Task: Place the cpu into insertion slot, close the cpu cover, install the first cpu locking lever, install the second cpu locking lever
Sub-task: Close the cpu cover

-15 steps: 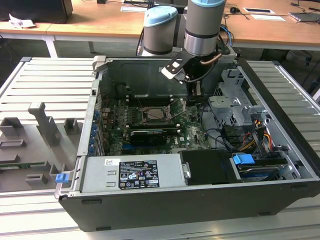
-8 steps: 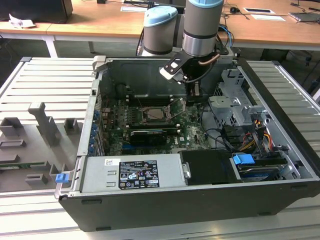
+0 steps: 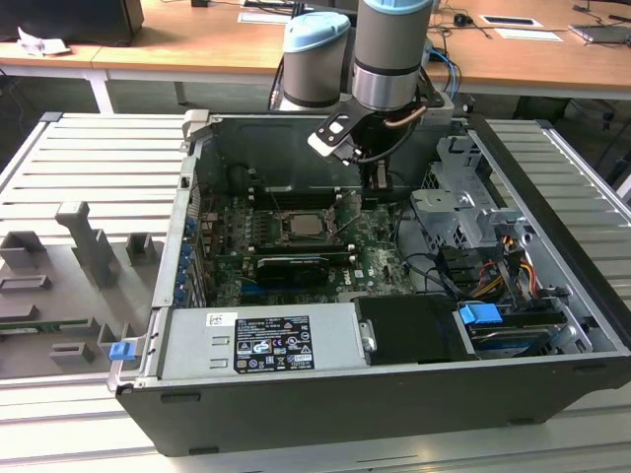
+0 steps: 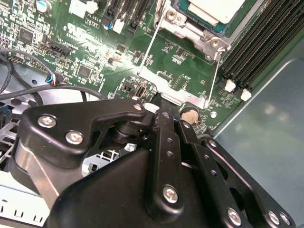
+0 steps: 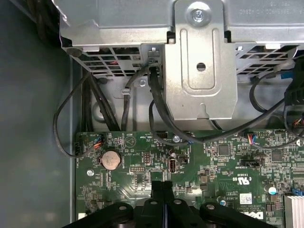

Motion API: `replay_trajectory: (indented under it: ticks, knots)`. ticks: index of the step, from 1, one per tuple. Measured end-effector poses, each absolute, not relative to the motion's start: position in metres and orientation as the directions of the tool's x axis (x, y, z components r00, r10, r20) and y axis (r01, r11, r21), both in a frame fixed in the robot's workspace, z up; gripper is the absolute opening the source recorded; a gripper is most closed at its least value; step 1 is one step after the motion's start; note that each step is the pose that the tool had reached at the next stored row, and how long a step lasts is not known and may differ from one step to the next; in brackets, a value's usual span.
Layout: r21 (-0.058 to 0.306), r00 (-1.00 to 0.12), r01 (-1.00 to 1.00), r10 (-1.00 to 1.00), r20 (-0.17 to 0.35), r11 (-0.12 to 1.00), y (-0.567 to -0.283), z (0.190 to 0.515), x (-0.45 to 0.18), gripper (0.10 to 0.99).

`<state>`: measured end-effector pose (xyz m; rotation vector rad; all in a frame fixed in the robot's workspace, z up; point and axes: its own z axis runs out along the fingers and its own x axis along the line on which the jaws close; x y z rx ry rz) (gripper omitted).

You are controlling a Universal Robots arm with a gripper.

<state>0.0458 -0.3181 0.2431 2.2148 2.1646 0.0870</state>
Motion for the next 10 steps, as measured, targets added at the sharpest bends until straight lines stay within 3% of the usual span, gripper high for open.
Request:
replay_trajectory:
  ticks: [10]
  knots:
    - [0.070, 0.023, 0.997, 1.000, 0.010, -0.023, -0.3181, 0.2431, 0.0439, 0.106]
